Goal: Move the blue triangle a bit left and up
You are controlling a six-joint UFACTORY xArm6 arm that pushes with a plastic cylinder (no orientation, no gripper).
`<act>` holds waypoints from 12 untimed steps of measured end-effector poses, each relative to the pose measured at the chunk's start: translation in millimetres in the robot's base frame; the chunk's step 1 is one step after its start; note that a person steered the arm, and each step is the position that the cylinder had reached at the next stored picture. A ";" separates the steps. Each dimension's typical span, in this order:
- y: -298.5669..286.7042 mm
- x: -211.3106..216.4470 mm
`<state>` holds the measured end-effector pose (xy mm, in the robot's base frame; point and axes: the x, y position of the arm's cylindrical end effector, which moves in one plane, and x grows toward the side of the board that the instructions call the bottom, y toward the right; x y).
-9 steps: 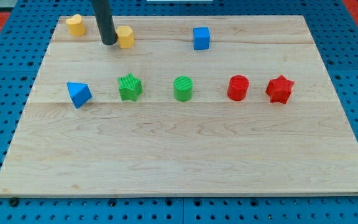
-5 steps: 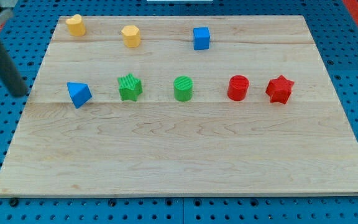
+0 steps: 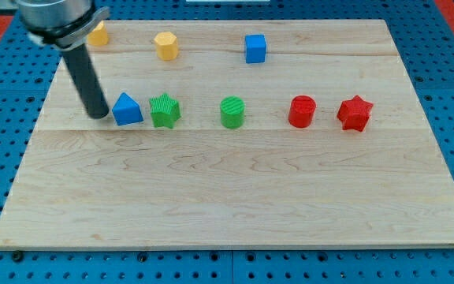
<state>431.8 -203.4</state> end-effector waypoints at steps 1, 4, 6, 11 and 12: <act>18.4 17.1; -19.2 -29.4; 72.2 -13.2; 96.7 -68.2; 143.4 -63.0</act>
